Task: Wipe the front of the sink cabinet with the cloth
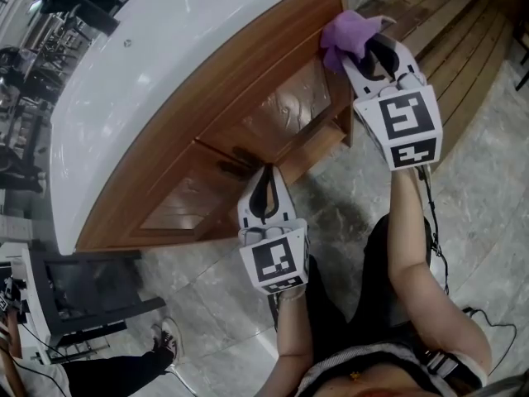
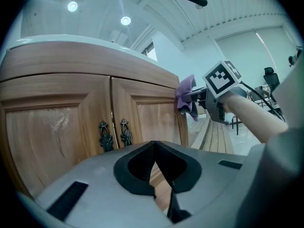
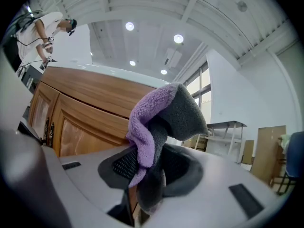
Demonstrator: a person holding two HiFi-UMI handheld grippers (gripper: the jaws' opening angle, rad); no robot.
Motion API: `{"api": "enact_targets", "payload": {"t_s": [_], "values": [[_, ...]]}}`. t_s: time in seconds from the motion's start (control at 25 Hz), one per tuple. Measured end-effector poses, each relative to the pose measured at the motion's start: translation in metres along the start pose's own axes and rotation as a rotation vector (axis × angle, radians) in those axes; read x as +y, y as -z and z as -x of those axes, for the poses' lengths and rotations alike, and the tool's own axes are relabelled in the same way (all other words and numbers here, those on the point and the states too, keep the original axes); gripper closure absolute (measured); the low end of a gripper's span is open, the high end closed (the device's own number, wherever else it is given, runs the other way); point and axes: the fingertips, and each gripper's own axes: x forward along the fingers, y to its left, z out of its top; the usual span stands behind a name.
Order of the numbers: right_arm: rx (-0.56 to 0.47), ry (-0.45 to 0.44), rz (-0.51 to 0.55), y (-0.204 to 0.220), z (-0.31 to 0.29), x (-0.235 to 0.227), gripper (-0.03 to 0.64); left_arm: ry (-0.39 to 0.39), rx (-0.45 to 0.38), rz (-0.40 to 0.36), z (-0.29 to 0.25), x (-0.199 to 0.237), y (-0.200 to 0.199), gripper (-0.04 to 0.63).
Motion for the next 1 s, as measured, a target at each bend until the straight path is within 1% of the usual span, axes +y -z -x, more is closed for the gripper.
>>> {"api": "enact_targets", "payload": {"t_s": [0.28,0.48,0.6,0.72,0.84,0.92,1.0], "values": [[-0.016,0.008,-0.007,0.0,-0.001,-0.001,0.443,-0.01,-0.001,0.027,-0.001,0.006,0.004,0.589],[-0.027,0.012,0.011,0.0,0.0,-0.001,0.443,-0.008,0.002,0.04,0.003,0.007,0.008,0.589],[-0.04,0.028,0.023,0.0,0.001,0.0,0.443,-0.008,-0.002,0.046,0.006,0.008,0.007,0.589],[-0.067,0.045,0.036,0.0,0.004,0.0,0.443,-0.01,-0.006,0.04,0.011,0.009,0.005,0.589],[-0.066,0.045,0.034,-0.001,0.009,0.002,0.443,-0.021,-0.007,0.012,0.018,0.011,0.004,0.589],[-0.056,0.038,0.032,0.0,0.014,0.005,0.443,-0.017,-0.011,0.013,0.022,0.013,0.004,0.589],[-0.055,0.014,0.004,0.0,0.02,0.009,0.443,-0.012,-0.015,0.024,0.024,0.014,0.004,0.589]]}}
